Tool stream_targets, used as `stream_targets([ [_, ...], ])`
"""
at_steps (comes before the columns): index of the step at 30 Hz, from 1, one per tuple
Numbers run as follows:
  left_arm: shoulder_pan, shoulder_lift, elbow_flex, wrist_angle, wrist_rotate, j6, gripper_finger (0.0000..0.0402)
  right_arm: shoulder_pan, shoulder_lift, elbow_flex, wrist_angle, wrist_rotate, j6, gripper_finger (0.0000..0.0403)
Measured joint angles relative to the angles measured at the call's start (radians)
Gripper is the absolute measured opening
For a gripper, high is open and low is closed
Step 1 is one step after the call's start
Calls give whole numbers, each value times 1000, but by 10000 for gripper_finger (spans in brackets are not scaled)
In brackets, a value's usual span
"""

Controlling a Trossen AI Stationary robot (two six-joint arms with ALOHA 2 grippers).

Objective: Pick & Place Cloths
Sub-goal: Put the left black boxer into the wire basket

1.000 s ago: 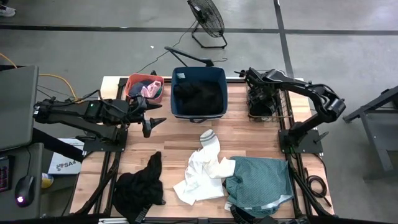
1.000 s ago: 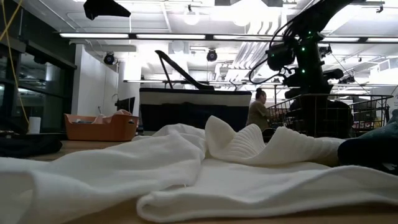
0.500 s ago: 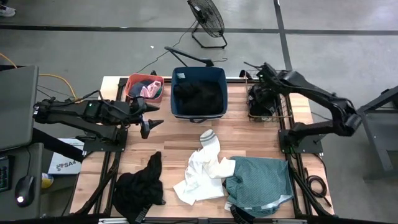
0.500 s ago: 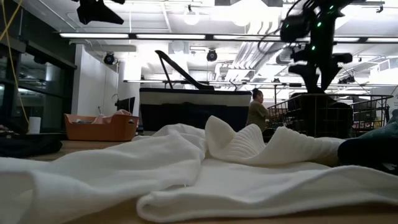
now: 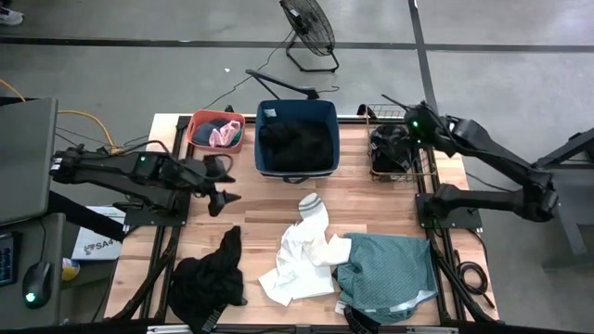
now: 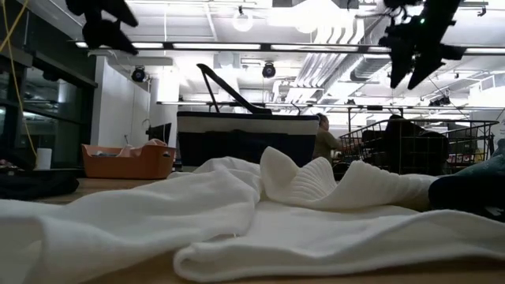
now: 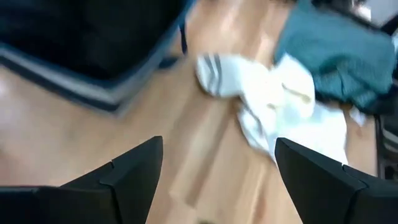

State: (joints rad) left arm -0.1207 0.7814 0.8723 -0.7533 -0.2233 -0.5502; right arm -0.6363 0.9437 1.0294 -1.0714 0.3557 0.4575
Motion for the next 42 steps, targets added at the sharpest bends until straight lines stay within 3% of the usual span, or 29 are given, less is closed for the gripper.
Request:
stream_targets([
  [4, 0, 20, -60, 3, 99, -67, 305, 111, -39, 0, 2, 5, 42, 241],
  [9, -60, 48, -137, 2, 143, -152, 305, 251, -51, 0, 5, 20, 62, 241],
  [19, -375, 174, -156, 26, 165, -157, 305, 454, -45, 0, 15, 125, 32, 241],
  [31, -634, 424, -155, 163, 244, -174, 305, 566, -44, 0, 45, 143, 16, 241],
  [42, -720, 616, -155, 232, 248, -207, 305, 605, -43, 0, 66, 143, 16, 241],
])
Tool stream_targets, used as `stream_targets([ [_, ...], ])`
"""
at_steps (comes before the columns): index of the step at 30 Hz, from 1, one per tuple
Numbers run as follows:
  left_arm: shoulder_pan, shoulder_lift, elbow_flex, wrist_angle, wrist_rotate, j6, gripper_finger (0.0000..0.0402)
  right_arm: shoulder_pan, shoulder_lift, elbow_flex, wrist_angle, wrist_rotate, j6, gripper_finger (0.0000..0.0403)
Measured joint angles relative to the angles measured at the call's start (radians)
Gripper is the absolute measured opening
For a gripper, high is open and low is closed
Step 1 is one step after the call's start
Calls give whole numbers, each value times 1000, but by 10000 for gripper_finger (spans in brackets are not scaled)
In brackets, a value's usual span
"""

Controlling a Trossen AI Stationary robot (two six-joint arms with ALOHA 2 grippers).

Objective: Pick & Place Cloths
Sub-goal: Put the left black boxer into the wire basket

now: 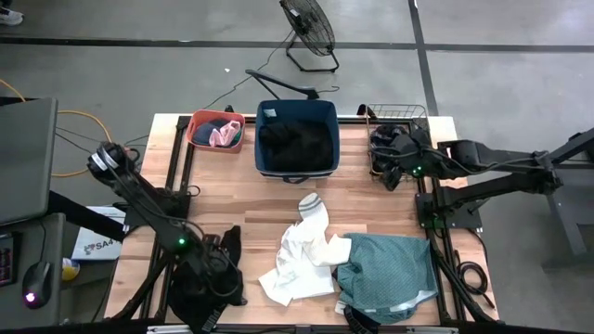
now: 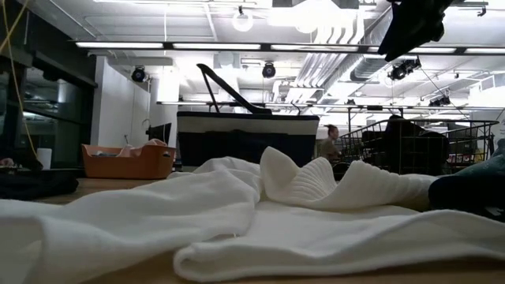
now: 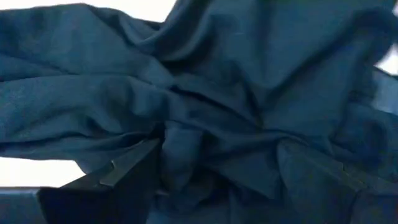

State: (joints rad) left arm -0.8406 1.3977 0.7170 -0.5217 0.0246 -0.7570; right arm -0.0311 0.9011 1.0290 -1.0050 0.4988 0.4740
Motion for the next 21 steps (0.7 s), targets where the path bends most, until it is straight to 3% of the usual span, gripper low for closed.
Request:
stream_targets([
  [4, 2, 69, 6, 1, -33, 18, 299, 0, 4, 0, 0, 0, 0, 241],
  [8, 1, 131, 6, -11, -65, 68, 264, 0, 7, 0, 0, 0, 0, 241],
  [13, 1, 154, 8, -34, -139, 131, 175, 0, 8, 0, 0, 0, 0, 241],
  [18, 3, 151, 4, -50, -297, 220, 41, 0, 8, 0, 0, 0, 0, 241],
  [21, 8, 138, 12, -62, -415, 249, 19, 0, 8, 0, 4, 0, 0, 241],
])
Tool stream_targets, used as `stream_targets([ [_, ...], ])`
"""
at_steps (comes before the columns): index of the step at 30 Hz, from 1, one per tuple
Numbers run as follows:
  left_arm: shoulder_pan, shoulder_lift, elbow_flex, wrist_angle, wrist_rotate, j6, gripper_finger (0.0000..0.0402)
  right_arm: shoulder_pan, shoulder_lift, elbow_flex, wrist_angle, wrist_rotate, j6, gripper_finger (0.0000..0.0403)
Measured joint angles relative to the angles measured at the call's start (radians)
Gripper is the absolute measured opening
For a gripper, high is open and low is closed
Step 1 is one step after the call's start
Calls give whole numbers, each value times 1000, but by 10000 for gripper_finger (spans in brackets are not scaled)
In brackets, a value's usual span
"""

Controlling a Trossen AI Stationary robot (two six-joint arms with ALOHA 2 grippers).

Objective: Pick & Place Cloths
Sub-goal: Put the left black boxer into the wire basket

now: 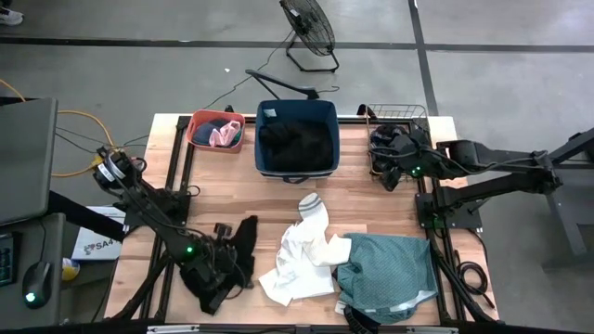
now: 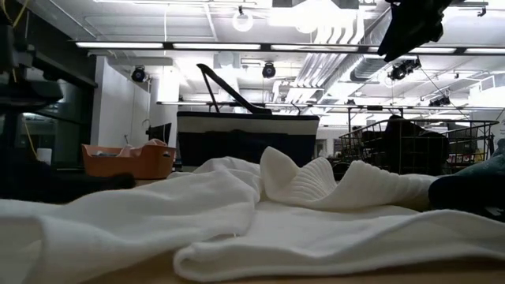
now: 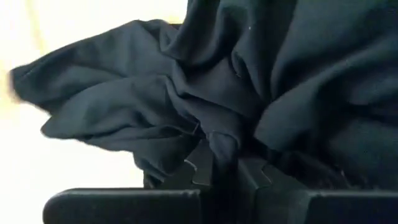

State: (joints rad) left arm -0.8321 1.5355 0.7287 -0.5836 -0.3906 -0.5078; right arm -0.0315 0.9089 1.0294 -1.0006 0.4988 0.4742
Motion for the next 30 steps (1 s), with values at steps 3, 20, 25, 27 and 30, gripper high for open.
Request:
stream_targets([
  [3, 4, -16, 20, -45, -103, 13, 18, 0, 7, 0, 42, -2, -1, 241],
  [20, 241, -101, 430, -201, -496, 431, 8, 83, 251, 0, 480, -20, -319, 241],
  [25, 346, -102, 502, -193, -495, 500, 8, 114, 295, 0, 626, -110, -485, 241],
  [27, 382, -102, 525, -189, -493, 523, 8, 124, 308, 0, 667, -151, -558, 241],
  [30, 430, -102, 545, -144, -474, 574, 8, 133, 328, 0, 728, -185, -660, 241],
])
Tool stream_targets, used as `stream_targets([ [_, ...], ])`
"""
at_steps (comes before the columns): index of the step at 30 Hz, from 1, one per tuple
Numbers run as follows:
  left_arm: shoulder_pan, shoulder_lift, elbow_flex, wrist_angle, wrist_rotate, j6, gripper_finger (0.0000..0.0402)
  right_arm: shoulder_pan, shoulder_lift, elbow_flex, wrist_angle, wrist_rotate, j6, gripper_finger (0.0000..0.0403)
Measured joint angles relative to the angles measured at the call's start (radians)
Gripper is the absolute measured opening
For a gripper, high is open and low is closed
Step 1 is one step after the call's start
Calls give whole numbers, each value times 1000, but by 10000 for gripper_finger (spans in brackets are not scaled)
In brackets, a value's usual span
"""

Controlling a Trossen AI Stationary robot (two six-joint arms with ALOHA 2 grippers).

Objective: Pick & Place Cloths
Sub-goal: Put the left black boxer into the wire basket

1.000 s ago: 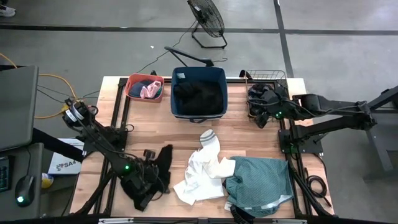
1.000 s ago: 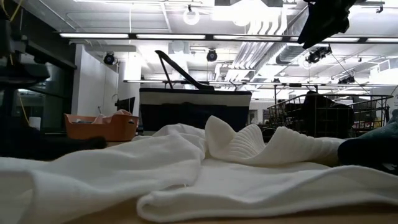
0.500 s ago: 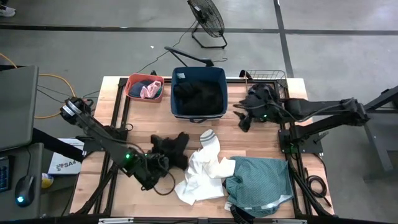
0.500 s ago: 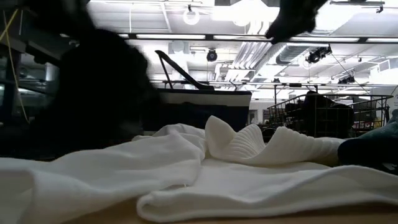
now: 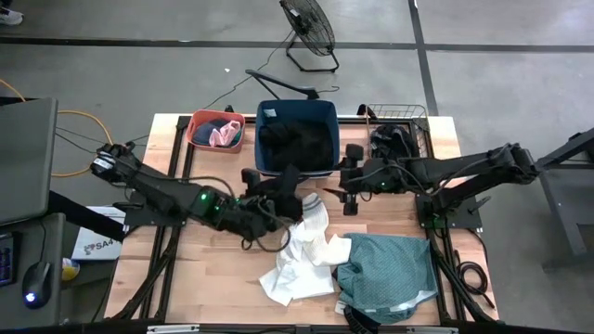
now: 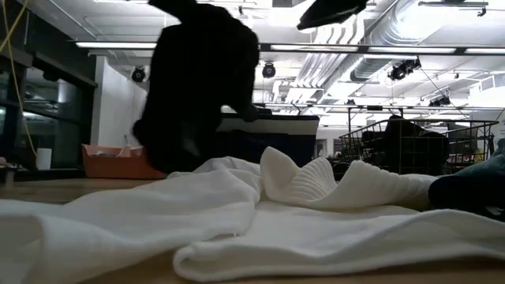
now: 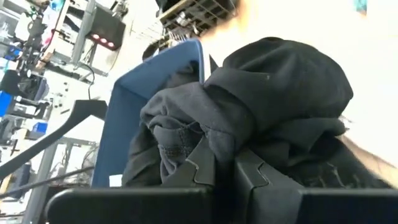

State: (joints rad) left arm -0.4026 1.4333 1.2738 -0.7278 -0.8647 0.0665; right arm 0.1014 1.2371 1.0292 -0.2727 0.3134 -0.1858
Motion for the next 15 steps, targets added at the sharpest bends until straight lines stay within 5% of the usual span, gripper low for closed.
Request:
stream_targets([
  [9, 85, 0, 11, 173, 76, 133, 8, 4, 63, 0, 173, -7, -156, 249],
  [15, 120, 0, 11, 245, 78, 161, 8, 2, 109, 0, 281, -7, -160, 328],
])
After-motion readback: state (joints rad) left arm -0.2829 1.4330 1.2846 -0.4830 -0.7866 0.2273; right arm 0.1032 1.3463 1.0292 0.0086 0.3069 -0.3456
